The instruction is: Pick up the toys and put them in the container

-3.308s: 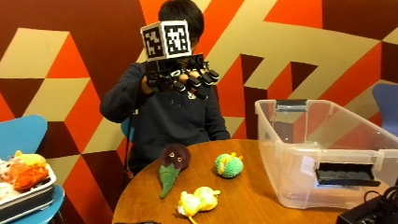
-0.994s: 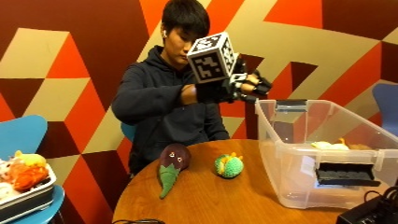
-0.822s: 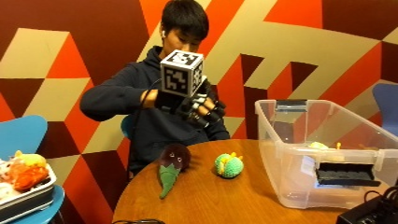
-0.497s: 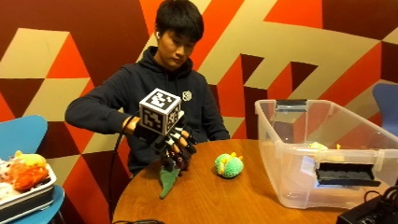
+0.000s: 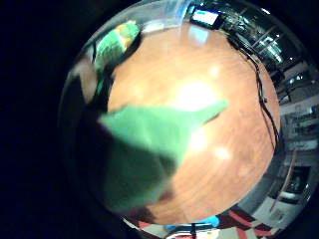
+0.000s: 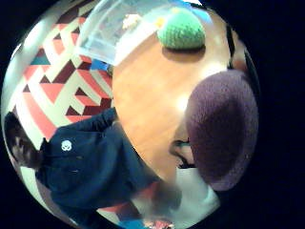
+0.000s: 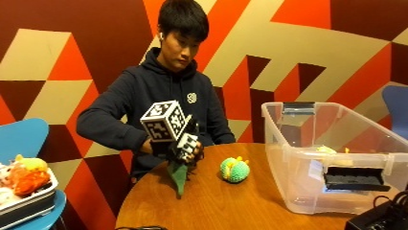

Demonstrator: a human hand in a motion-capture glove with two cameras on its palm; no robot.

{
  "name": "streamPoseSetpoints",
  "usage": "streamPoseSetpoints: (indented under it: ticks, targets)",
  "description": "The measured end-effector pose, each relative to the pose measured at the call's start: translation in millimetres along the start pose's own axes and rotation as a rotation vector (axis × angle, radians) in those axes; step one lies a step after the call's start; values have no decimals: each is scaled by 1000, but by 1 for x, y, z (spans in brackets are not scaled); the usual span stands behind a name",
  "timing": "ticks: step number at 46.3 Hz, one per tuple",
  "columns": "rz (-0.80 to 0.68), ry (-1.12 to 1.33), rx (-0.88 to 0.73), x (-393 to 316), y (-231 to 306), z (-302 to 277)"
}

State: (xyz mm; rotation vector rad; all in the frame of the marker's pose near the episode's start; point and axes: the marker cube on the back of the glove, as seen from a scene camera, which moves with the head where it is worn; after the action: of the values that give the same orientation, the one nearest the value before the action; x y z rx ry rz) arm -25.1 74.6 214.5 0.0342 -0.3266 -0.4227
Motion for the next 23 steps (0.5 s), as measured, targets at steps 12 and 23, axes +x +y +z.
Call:
streamPoseSetpoints:
  ticks: [12, 23]
  targets:
    - [-194, -110, 376, -87, -91, -135]
    - [-101, -288, 638, -116, -201, -191]
